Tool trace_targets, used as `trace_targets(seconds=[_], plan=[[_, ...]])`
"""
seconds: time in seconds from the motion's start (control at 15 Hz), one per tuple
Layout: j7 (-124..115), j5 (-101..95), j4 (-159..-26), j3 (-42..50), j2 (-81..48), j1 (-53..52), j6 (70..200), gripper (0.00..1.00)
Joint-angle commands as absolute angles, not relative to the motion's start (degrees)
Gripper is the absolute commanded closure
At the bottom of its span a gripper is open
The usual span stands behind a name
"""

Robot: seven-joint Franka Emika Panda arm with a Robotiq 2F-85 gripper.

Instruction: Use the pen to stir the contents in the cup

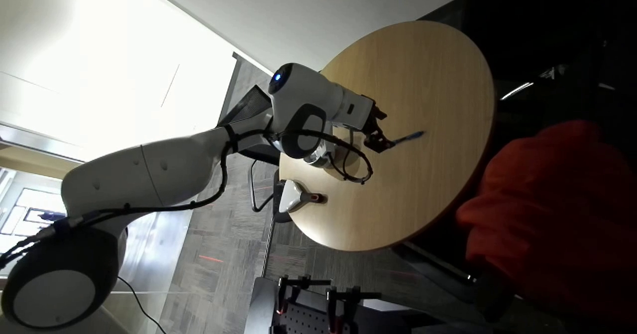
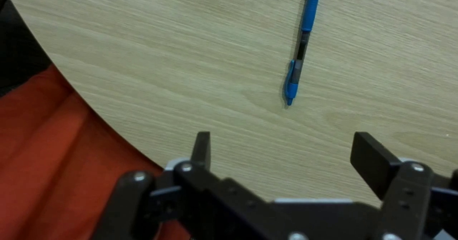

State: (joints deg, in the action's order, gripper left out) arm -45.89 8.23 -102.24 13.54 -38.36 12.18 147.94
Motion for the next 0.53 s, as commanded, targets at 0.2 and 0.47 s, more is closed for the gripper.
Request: trace_targets(seconds=[0.2, 0.47], plan=[[-45.92, 9.26, -99.55, 14.55, -40.95, 11.28, 146.83, 0.0], [-49.08, 8.86, -94.61, 15.66, -46.84, 10.08, 146.69, 0.0]])
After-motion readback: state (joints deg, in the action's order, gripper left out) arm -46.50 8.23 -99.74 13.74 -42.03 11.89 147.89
